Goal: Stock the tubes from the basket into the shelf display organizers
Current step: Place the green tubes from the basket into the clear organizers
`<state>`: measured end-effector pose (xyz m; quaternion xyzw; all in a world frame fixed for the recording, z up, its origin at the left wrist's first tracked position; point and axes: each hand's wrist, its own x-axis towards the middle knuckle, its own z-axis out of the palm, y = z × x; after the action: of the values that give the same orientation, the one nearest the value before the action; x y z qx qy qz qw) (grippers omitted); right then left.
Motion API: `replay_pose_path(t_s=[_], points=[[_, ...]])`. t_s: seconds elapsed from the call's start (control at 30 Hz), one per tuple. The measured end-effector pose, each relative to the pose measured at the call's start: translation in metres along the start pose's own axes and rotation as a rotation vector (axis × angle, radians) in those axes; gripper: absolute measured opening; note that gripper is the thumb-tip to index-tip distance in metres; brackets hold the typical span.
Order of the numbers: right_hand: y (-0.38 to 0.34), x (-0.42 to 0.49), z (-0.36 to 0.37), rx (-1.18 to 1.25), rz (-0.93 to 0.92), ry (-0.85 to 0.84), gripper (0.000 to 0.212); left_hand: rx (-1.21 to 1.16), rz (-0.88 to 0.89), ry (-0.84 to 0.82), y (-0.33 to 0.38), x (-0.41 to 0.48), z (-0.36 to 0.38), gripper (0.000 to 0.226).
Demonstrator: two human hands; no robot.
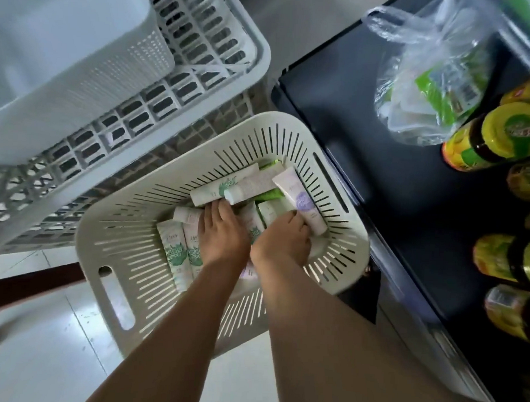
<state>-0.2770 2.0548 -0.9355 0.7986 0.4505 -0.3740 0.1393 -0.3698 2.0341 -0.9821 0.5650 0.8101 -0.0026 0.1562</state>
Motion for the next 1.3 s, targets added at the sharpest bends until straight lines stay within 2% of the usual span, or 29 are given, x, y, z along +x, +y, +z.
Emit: replay_pose_path(t_s=[0.07,0.17,0.27,0.47,0.6,0.67,0.83,0.97,1.07,1.13,1.2,1.3], points=[[0.002,-0.001,0.010,-0.007,-0.025,0.049,0.093,0.031,0.008,-0.019,-0.001,0.010,-0.004,0.043],[0.002,-0.001,0.016,-0.014,-0.034,0.112,0.093,0.134,0.044,-0.090,-0.003,0.015,-0.009,0.040],[-0.005,-0.004,0.017,0.036,0.005,0.075,0.092,0.205,0.079,-0.077,-0.002,0.014,-0.008,0.033],[0.003,0.021,0.005,0.276,0.387,-0.088,0.079,0.154,0.012,-0.120,0.014,0.015,-0.014,0.042],[0.013,0.030,-0.001,0.292,0.360,-0.049,0.060,0.140,-0.012,-0.126,0.025,0.010,-0.014,0.041],[0.017,0.027,-0.002,0.318,0.359,-0.016,0.062,0.102,0.007,-0.138,0.026,0.009,-0.015,0.042],[0.021,0.021,-0.003,0.307,0.168,0.036,0.074,0.058,0.068,-0.193,0.012,0.017,-0.017,0.047],[0.016,0.022,-0.015,0.403,0.185,0.097,0.050,-0.138,0.083,-0.213,0.007,0.012,-0.039,0.034],[0.020,0.030,-0.019,0.424,0.209,-0.089,0.039,-0.280,-0.010,-0.221,0.002,0.002,-0.057,0.022],[0.019,0.029,-0.025,0.325,0.163,-0.231,0.030,-0.414,-0.078,-0.208,0.000,-0.005,-0.068,0.014],[0.017,0.029,-0.028,0.299,0.142,-0.297,0.036,-0.556,-0.163,-0.182,0.000,-0.011,-0.078,0.008],[0.017,0.032,-0.031,0.067,0.017,-0.311,0.047,-0.701,-0.295,-0.134,0.004,-0.021,-0.084,0.007]])
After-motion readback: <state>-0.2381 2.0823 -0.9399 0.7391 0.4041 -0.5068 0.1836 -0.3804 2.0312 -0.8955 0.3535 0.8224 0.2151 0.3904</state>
